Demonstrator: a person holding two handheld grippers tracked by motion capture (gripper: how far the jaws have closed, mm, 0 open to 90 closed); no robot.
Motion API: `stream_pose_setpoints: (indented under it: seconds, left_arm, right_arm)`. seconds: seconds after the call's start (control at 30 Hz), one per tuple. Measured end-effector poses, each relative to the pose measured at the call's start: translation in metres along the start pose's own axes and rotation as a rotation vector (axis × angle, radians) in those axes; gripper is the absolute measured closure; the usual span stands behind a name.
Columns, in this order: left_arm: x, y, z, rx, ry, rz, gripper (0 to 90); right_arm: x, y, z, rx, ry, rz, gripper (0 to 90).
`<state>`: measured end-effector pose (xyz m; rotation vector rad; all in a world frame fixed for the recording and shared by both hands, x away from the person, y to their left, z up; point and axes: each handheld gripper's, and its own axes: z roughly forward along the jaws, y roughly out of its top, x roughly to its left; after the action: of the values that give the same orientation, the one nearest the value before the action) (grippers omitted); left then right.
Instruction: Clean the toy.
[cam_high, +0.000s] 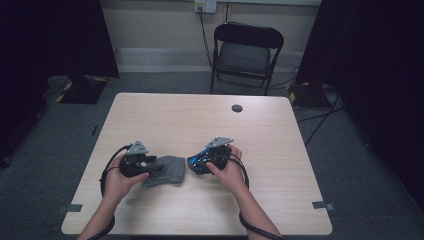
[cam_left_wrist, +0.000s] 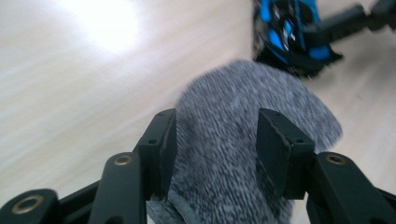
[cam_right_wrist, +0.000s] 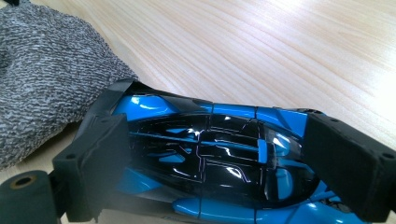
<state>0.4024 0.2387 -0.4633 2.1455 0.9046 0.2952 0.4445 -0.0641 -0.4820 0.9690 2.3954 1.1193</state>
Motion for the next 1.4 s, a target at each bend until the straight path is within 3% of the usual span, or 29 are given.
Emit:
stream_pose_setpoints:
  seconds: [0.07, 0.27, 0.53, 0.63, 0.7, 0.83, 0.93, 1.03, 1.2, 1.3, 1.4]
  left_arm:
    - [0.001, -0.004, 0.002, 0.031, 0.0, -0.006, 49.5]
    - [-0.005, -0.014, 0.009, 0.036, -0.006, -0.012, 48.6]
    - [-0.016, -0.018, 0.013, 0.052, 0.037, 0.03, 46.8]
    - [-0.02, -0.018, 0.013, 0.065, 0.039, 0.022, 53.7]
    - [-0.021, -0.016, 0.012, 0.081, 0.028, -0.015, 64.9]
    - [-0.023, -0.009, 0.009, 0.102, 0.05, -0.129, 73.0]
    - [-0.015, -0.003, 0.001, 0.035, 0.053, -0.241, 74.1]
    - [-0.004, 0.009, -0.004, -0.042, 0.075, -0.313, 73.9]
    - [0.008, 0.036, 0.011, -0.085, 0.126, -0.363, 73.0]
    - [0.009, 0.054, 0.028, -0.09, 0.132, -0.373, 72.8]
    - [0.006, 0.073, 0.047, -0.083, 0.138, -0.354, 72.8]
  right_arm:
    - [0.0, 0.0, 0.0, 0.001, 0.0, 0.0, 7.8]
    - [0.0, 0.0, 0.0, 0.003, 0.0, 0.0, 7.8]
    - [0.001, 0.0, 0.0, -0.001, -0.001, 0.002, 7.8]
    - [0.001, 0.0, 0.0, -0.002, -0.001, 0.002, 7.8]
    - [0.001, 0.0, 0.0, -0.001, -0.002, 0.001, 7.8]
    - [0.001, -0.001, 0.0, -0.004, -0.001, 0.001, 7.8]
    - [0.0, -0.001, 0.0, -0.01, -0.001, -0.003, 7.8]
    - [0.0, -0.001, 0.0, -0.009, -0.002, -0.003, 7.8]
    - [0.0, -0.001, 0.0, -0.002, -0.002, 0.0, 7.8]
    - [0.0, -0.002, 0.0, -0.01, -0.001, -0.001, 7.8]
    - [0.0, -0.001, 0.0, -0.009, -0.001, -0.002, 7.8]
